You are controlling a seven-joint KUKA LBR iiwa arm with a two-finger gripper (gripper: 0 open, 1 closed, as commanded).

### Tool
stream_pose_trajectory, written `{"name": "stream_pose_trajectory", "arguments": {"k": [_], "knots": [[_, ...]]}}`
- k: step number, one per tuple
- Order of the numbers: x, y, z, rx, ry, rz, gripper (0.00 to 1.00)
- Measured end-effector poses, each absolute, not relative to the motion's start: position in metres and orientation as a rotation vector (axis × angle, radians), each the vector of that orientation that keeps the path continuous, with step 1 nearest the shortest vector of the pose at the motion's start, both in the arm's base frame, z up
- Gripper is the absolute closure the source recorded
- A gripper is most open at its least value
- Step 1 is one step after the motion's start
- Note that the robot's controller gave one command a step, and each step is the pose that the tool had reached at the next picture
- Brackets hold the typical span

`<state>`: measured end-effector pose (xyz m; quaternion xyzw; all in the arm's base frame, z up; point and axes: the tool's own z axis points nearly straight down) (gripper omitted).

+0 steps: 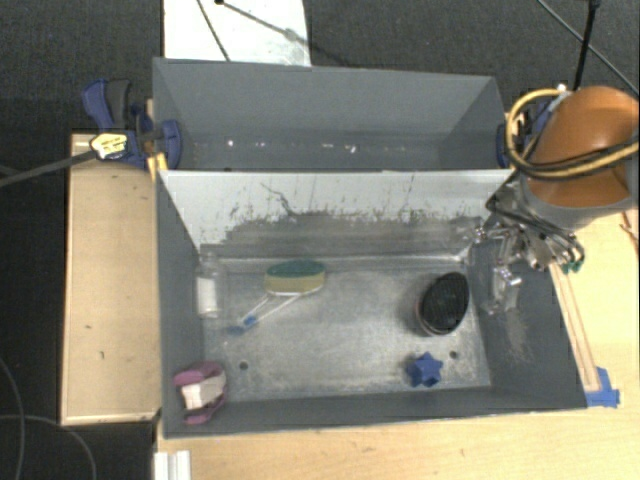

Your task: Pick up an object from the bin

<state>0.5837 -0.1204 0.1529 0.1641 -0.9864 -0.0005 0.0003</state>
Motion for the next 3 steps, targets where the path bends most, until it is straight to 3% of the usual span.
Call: {"name": "stream_pose_trajectory", "arguments": {"k": [1,2,3], "knots": [[0.591,-0.113,0.121,1.061,-2.956,-0.003,0.00],[0.579,-0.102,0.113,1.559,-2.726,-0.004,0.00],[0.583,-0.115,0.071,1.822,-2.563,-0.010,0.00]]}}
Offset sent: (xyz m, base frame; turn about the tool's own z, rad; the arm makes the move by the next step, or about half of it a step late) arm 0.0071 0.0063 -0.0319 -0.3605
